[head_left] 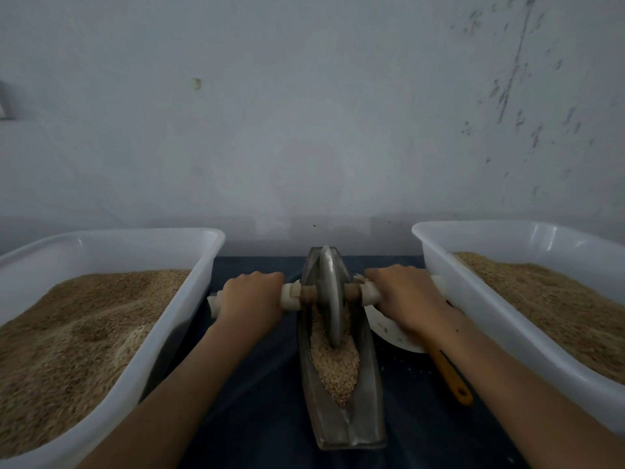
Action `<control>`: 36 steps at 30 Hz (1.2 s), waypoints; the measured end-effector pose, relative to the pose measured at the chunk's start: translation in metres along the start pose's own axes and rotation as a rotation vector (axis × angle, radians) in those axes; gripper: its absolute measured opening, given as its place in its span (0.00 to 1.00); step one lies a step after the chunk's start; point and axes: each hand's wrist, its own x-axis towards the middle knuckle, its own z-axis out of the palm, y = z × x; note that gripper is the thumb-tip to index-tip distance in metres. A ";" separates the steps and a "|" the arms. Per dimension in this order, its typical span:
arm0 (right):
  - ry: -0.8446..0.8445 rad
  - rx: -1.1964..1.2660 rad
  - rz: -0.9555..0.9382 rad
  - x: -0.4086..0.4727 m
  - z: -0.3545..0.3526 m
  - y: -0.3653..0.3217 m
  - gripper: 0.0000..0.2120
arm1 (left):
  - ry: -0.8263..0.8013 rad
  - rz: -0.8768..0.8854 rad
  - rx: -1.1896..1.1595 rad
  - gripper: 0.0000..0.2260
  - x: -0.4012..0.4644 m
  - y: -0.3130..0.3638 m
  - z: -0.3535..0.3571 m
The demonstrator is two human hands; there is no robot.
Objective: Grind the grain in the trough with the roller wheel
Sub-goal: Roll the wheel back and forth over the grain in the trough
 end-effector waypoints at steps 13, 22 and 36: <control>-0.446 0.081 -0.006 -0.002 -0.022 0.004 0.13 | -0.244 0.052 0.023 0.08 0.002 -0.003 -0.009; -0.001 -0.055 0.005 0.001 -0.002 -0.002 0.05 | 0.006 -0.010 -0.033 0.06 0.001 -0.003 0.003; -0.420 0.088 -0.003 -0.002 -0.022 0.004 0.14 | -0.226 0.057 0.027 0.10 0.004 -0.005 -0.007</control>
